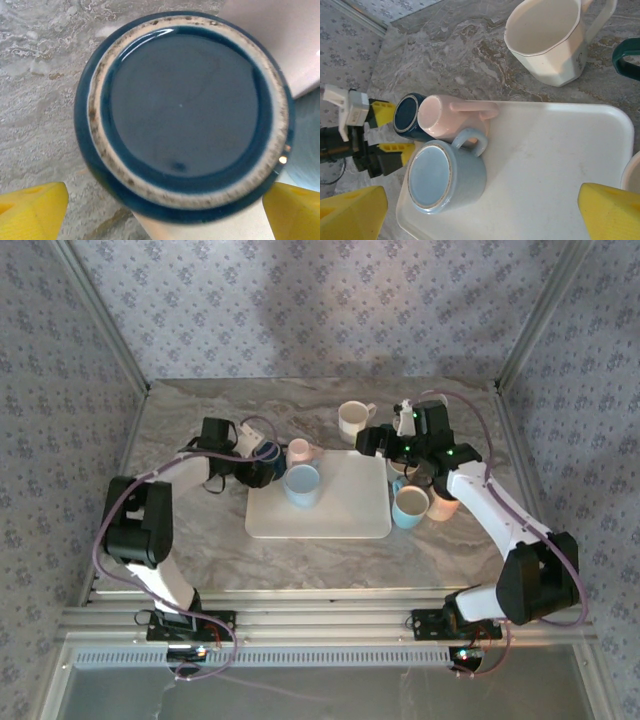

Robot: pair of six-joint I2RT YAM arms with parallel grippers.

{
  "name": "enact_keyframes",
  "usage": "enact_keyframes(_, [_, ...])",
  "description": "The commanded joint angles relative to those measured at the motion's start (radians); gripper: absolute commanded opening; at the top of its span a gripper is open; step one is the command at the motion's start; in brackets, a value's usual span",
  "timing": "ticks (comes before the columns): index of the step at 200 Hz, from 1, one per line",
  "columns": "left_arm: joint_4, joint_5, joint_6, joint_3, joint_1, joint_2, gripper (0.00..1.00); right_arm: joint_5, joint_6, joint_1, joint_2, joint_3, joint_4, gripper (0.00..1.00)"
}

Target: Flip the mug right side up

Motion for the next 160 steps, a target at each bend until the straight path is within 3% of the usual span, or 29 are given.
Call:
enact_keyframes(1, [0.106, 0.052, 0.042, 0.033, -0.008, 0.01, 1.0, -0.031, 0.005, -0.011, -0.022, -0.018, 0.013, 1.0])
enact_keyframes(33, [0.177, 0.075, 0.063, 0.024, -0.038, 0.028, 1.0, -0.062, 0.044, -0.033, -0.021, -0.046, 0.048, 1.0])
enact_keyframes(69, [0.108, 0.066, 0.127, 0.091, -0.066, 0.078, 0.98, -0.112, 0.076, -0.049, -0.017, -0.052, 0.072, 1.0])
enact_keyframes(142, [0.039, 0.087, 0.174, 0.136, -0.074, 0.113, 0.75, -0.18, 0.119, -0.083, -0.019, -0.056, 0.083, 1.0])
enact_keyframes(160, [0.006, 0.098, 0.175, 0.151, -0.069, 0.121, 0.53, -0.181, 0.12, -0.089, -0.029, -0.057, 0.076, 1.0])
